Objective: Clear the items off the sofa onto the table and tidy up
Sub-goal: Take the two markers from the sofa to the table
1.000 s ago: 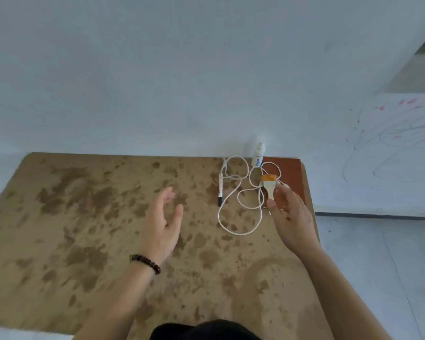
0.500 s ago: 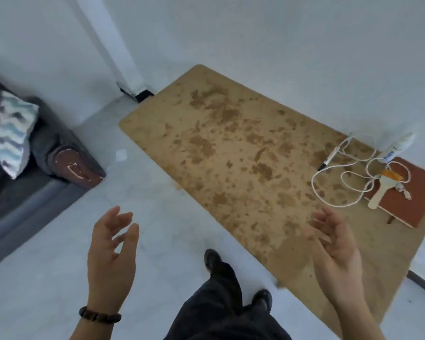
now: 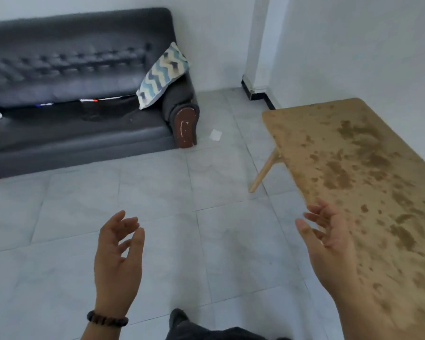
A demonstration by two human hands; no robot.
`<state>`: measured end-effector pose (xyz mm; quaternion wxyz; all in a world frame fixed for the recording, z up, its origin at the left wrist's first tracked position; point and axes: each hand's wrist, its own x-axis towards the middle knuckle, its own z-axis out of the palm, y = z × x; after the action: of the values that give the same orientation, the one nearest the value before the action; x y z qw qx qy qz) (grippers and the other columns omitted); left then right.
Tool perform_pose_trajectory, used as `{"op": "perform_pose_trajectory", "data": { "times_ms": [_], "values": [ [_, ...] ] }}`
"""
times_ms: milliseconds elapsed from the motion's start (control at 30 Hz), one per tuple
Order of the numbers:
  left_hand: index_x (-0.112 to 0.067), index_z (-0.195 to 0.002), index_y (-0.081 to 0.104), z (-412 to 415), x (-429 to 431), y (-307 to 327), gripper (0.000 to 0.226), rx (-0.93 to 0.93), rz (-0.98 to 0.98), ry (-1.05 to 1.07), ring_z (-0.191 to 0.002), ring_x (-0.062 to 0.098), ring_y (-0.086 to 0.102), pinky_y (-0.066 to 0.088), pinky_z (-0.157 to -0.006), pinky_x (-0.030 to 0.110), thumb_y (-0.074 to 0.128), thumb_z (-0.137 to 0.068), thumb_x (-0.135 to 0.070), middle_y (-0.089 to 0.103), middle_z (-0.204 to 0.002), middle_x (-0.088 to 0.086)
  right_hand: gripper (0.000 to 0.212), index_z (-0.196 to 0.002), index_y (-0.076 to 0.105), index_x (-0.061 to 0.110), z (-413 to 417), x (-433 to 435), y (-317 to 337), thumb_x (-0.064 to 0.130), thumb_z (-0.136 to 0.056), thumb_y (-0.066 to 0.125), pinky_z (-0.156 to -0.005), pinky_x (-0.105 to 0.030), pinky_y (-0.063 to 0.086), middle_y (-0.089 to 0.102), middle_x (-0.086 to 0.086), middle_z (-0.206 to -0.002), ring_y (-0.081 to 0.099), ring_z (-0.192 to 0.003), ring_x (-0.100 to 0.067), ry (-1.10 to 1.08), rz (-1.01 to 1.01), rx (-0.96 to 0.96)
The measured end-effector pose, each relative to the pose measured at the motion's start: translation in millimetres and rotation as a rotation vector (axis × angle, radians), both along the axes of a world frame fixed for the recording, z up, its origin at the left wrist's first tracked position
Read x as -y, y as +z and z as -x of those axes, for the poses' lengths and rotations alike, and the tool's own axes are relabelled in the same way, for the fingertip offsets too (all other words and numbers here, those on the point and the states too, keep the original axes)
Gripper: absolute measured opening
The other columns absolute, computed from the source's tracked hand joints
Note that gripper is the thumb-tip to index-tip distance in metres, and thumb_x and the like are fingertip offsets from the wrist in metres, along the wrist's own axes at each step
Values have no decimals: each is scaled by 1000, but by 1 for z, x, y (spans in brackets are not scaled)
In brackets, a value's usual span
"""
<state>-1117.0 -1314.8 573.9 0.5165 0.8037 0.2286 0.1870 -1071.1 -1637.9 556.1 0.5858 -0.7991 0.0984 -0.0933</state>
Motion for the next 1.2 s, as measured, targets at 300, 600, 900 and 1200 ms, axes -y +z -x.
{"op": "perform_pose_trajectory", "data": {
  "times_ms": [300, 600, 900, 1200],
  "values": [
    [-22, -128, 48, -31, -197, -7, 37, -76, 80, 180, -94, -17, 56, 42, -74, 16, 60, -93, -15, 64, -112, -10, 49, -130, 48, 33, -94, -220, 4, 21, -88, 69, -83, -19, 49, 57, 18, -120, 57, -108, 3, 243, 103, -29],
    [-25, -126, 49, -171, -344, -33, 37, -128, 31, 285, -95, -13, 57, 44, -75, 18, 61, -92, -16, 64, -112, -11, 52, -133, 49, 28, -255, -374, -46, 20, -87, 70, -88, -29, 54, 59, 9, -123, 59, -111, -7, 299, 82, -77],
    [-26, -127, 47, -333, -498, 5, 38, -123, -47, 454, -99, -9, 58, 43, -74, 12, 60, -92, -18, 62, -112, -14, 50, -135, 49, 23, -487, -575, -14, 26, -88, 67, -80, -11, 42, 58, 8, -124, 57, -105, -4, 582, 170, -72],
    [-27, -124, 51, -442, -649, -24, 35, -76, 109, 690, -102, 2, 61, 43, -76, 16, 60, -92, -16, 65, -109, -12, 50, -133, 50, 31, -636, -772, -24, 19, -88, 70, -86, -20, 47, 61, 14, -119, 58, -111, -4, 763, 165, -111]
  ]
}}
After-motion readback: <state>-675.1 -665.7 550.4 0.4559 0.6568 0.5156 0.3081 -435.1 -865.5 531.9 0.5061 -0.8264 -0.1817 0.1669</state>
